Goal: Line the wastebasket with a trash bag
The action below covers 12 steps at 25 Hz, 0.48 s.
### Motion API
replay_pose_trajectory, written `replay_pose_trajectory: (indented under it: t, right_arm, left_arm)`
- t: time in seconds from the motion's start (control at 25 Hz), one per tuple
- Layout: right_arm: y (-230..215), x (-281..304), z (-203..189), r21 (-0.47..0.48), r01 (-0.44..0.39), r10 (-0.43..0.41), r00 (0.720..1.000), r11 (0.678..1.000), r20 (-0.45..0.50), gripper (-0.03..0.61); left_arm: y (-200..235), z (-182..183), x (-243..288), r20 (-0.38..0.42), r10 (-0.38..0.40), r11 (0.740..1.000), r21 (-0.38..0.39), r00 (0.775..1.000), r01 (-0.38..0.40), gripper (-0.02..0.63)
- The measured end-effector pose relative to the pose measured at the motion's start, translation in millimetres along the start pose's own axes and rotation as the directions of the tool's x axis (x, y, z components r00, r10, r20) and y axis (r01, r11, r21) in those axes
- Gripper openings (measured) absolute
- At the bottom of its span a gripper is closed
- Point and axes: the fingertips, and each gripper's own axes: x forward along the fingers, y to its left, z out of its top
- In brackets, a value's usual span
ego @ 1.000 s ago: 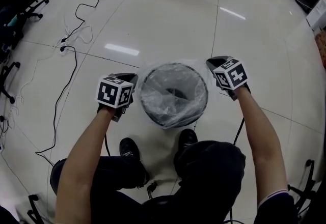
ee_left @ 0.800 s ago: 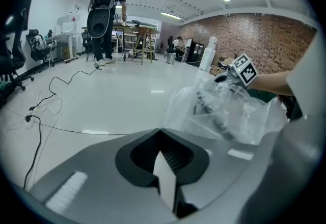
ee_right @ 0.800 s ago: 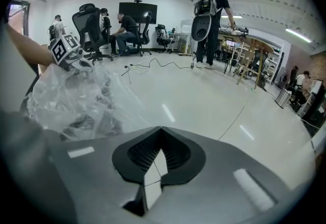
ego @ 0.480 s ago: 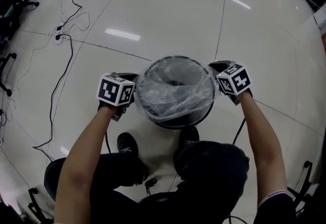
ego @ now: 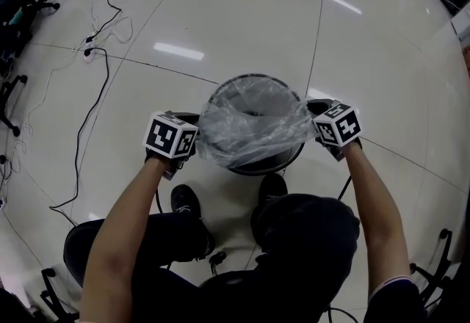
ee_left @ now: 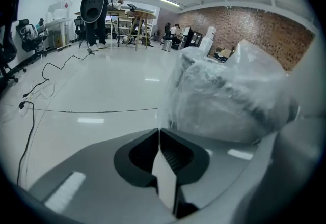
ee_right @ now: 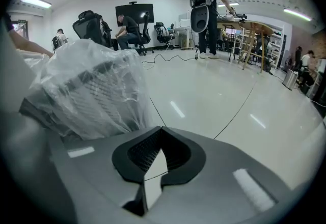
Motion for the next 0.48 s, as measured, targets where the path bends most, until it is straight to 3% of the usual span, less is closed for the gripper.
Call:
replay_pose_trajectory:
  t: [0.24, 0.48]
  right_arm:
    - [-4.4, -28.5, 19.0, 0.059, 0.03, -0.036, 0.996, 0.998, 0.087, 0.1]
    - [-7.0, -73.2, 35.2, 0.062, 0.084, -0.094, 0.982, 0.995, 0.167, 0.118]
  left_arm:
    - [7.6, 4.8, -27.7, 0.046, 0.07, 0.997, -0.017, 0.996, -0.069, 0.117]
    - [6.3, 3.5, -61.1, 0.078, 0.115, 0.993, -0.007, 0.99, -0.115, 0.123]
